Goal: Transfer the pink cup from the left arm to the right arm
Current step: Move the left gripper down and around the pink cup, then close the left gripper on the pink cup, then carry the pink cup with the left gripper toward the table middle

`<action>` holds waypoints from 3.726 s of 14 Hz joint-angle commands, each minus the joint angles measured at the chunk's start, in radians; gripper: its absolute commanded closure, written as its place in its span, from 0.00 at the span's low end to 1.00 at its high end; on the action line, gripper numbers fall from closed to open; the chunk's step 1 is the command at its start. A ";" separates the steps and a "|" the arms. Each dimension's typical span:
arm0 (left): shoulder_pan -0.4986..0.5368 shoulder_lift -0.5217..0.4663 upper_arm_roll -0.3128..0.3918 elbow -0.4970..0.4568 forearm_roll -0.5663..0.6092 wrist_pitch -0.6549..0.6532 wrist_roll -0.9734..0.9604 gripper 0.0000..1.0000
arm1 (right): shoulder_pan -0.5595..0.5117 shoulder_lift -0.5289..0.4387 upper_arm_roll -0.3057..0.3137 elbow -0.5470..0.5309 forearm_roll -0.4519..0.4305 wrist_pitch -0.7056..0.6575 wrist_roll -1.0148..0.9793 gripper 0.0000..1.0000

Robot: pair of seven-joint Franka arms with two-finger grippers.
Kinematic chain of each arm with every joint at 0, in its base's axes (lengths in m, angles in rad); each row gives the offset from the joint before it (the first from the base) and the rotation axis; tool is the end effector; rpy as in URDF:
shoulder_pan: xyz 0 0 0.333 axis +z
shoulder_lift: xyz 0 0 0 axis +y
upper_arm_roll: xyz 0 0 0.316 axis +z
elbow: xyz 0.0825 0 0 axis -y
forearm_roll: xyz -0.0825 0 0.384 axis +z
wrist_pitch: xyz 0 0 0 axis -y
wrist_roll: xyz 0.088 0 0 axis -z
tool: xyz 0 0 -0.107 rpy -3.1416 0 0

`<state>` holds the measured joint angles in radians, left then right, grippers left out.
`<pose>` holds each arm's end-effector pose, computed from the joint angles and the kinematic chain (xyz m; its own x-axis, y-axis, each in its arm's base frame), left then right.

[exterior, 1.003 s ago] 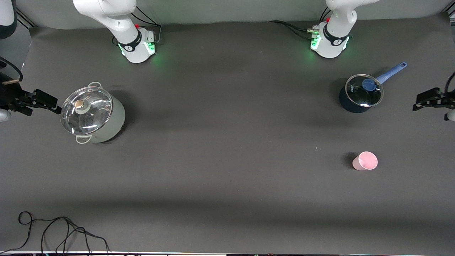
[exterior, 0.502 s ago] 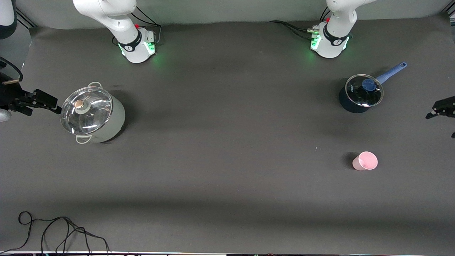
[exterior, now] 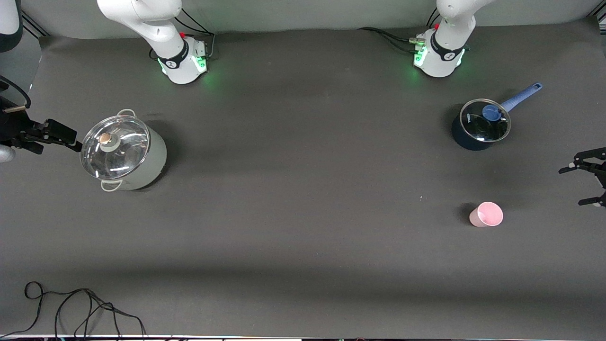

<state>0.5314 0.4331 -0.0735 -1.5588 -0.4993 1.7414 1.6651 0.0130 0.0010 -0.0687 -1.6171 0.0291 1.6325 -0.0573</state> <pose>0.6041 0.2563 0.3901 0.4815 -0.7286 0.4872 -0.8752 -0.4291 0.2233 0.5591 -0.0282 0.6075 0.9999 -0.0002 0.0160 0.0002 -0.9996 -0.0281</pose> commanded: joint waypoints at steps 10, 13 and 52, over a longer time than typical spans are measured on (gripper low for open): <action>0.114 0.441 -0.029 0.082 -0.429 -0.080 0.649 0.00 | 0.005 -0.019 -0.006 -0.014 -0.001 -0.002 -0.019 0.00; 0.114 0.510 -0.045 0.088 -0.488 -0.082 0.751 0.00 | 0.005 -0.019 -0.006 -0.012 -0.001 -0.002 -0.019 0.00; -0.088 0.664 -0.587 0.241 -0.644 0.378 0.477 1.00 | 0.004 -0.019 -0.006 -0.012 -0.001 -0.002 -0.019 0.00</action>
<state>0.4971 1.0985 -0.6198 -1.3611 -1.1316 2.0061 2.2215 0.0128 0.0009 -0.0689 -1.6178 0.0291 1.6323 -0.0579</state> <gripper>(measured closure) 0.317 0.000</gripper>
